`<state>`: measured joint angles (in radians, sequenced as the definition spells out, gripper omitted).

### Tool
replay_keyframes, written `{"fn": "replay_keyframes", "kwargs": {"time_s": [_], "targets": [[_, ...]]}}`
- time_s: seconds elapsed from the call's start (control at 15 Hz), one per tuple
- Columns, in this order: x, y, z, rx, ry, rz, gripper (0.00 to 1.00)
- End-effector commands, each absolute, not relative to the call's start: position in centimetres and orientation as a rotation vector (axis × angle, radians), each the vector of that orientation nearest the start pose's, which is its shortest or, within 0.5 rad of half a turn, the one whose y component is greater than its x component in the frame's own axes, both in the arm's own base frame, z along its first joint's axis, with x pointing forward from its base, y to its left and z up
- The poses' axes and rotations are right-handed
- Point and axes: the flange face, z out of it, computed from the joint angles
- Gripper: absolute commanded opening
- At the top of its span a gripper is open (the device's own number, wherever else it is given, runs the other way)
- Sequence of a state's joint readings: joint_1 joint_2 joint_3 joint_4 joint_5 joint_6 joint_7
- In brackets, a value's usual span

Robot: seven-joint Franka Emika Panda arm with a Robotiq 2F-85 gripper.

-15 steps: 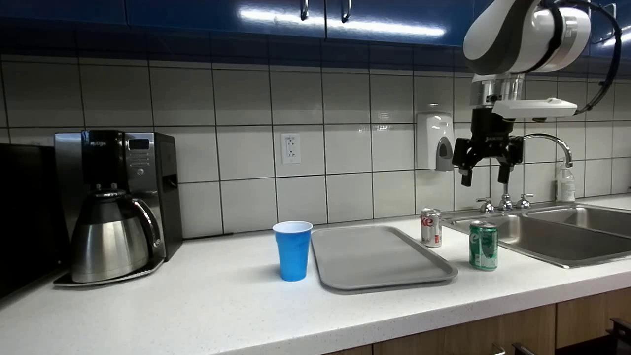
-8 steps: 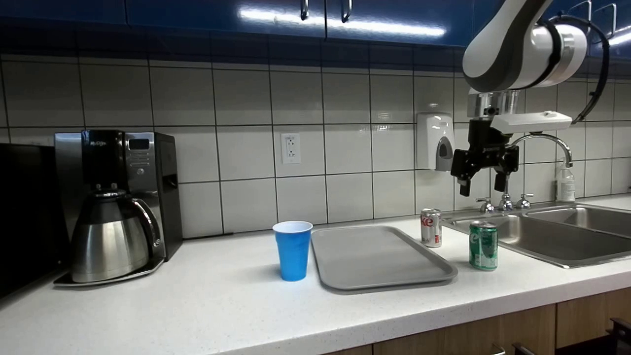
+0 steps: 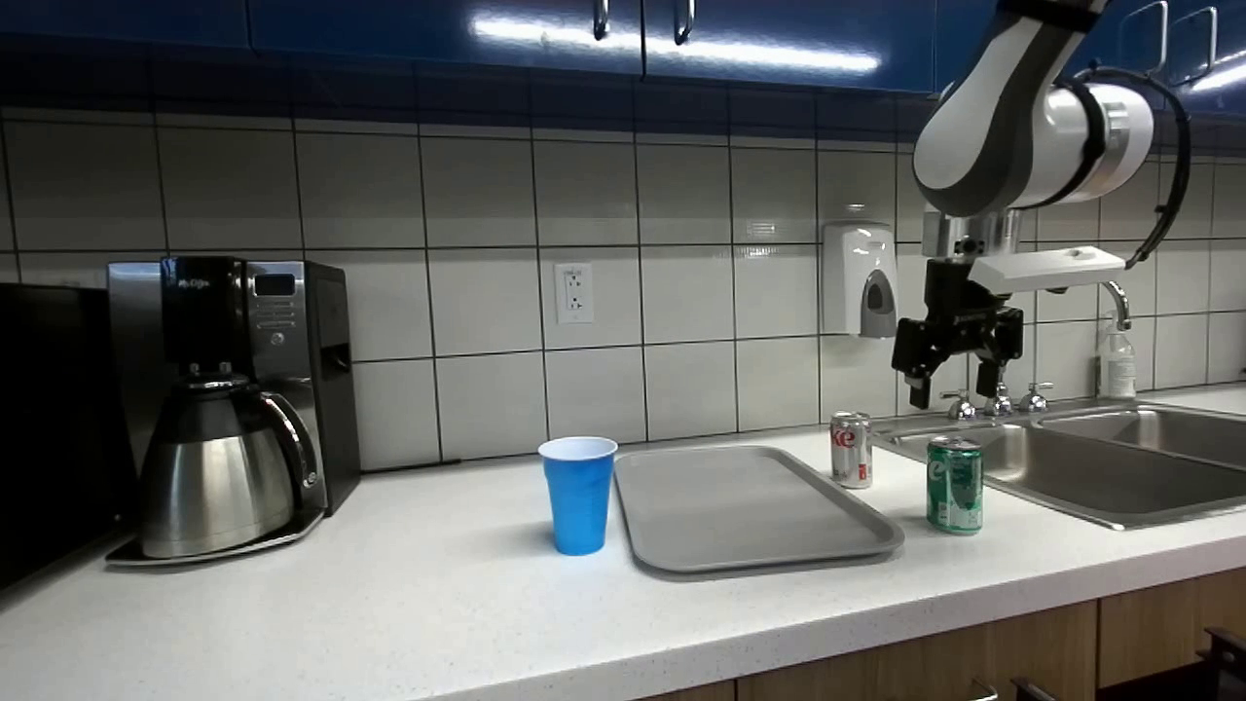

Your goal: Place the cans on the grey tray.

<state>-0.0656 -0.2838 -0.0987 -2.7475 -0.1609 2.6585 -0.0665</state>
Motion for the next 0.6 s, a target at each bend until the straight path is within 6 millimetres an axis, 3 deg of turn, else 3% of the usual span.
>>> {"fn": "replay_keyframes", "kwargs": {"time_s": [0.0,0.53], "targets": [[40.3,-6.3,31.1,-3.235,-0.055,-0.298,1.00],[40.8,-6.0,28.1,-3.243,-0.063,-0.220,1.00]]}}
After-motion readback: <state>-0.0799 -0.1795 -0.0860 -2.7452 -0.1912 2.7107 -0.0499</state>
